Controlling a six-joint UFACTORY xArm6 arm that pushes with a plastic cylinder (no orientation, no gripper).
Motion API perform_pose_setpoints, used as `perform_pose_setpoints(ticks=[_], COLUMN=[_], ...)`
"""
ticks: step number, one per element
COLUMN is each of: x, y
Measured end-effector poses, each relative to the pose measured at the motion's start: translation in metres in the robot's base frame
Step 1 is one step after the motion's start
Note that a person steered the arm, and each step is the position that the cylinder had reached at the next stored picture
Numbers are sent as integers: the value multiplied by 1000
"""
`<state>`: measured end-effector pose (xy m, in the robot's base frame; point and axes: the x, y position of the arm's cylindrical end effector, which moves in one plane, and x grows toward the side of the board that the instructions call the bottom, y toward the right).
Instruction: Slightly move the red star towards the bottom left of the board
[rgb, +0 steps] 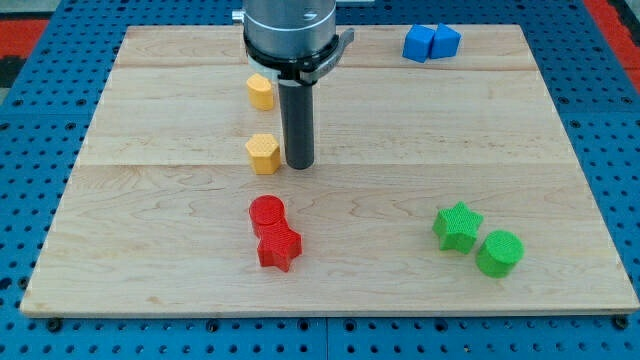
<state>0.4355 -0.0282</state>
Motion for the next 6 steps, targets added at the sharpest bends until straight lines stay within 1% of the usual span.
perform_pose_setpoints(ticks=[1, 2, 3, 5, 6], x=[-2, 63, 112, 111, 111], y=[-14, 18, 15, -3, -35])
